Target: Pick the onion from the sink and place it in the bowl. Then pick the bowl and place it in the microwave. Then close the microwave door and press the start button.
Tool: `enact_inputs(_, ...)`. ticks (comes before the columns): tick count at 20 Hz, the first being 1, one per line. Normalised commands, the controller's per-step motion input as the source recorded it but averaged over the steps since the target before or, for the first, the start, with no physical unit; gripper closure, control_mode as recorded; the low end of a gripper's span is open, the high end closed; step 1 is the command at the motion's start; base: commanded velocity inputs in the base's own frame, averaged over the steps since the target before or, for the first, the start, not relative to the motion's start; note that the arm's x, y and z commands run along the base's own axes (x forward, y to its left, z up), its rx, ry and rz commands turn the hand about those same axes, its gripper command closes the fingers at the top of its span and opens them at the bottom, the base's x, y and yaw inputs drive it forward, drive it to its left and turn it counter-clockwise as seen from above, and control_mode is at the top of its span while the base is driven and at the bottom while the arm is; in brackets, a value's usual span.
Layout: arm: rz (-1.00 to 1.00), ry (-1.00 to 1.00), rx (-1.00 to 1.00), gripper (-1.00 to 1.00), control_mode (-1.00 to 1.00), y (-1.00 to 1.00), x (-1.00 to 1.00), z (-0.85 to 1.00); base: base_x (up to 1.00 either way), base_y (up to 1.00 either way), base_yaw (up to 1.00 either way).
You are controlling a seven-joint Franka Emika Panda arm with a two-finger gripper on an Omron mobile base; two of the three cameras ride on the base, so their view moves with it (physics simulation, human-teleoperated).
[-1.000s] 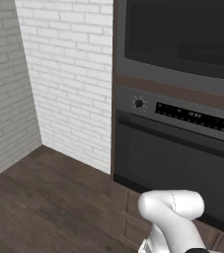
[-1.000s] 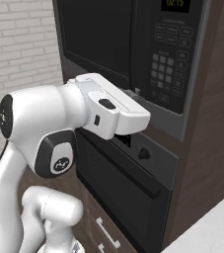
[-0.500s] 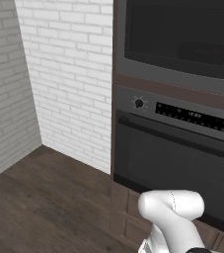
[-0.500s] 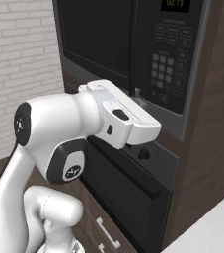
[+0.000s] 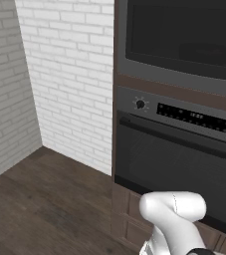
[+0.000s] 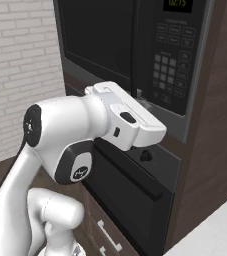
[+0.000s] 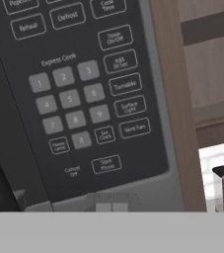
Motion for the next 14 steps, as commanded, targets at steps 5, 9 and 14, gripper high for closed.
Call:
enact_inputs(5, 0.0, -0.03, 0.06, 1.0, -1.0, -0.21, 0.12, 0.0, 0.0, 0.0, 0.0)
enact_inputs(9, 0.0, -0.01, 0.05, 1.0, -1.0, -0.09, 0.12, 0.0, 0.0, 0.0, 0.0)
enact_inputs(14, 0.0, 0.0, 0.03, 1.0, -1.0, 0.0, 0.24, -0.04, 0.0, 0.0, 0.0)
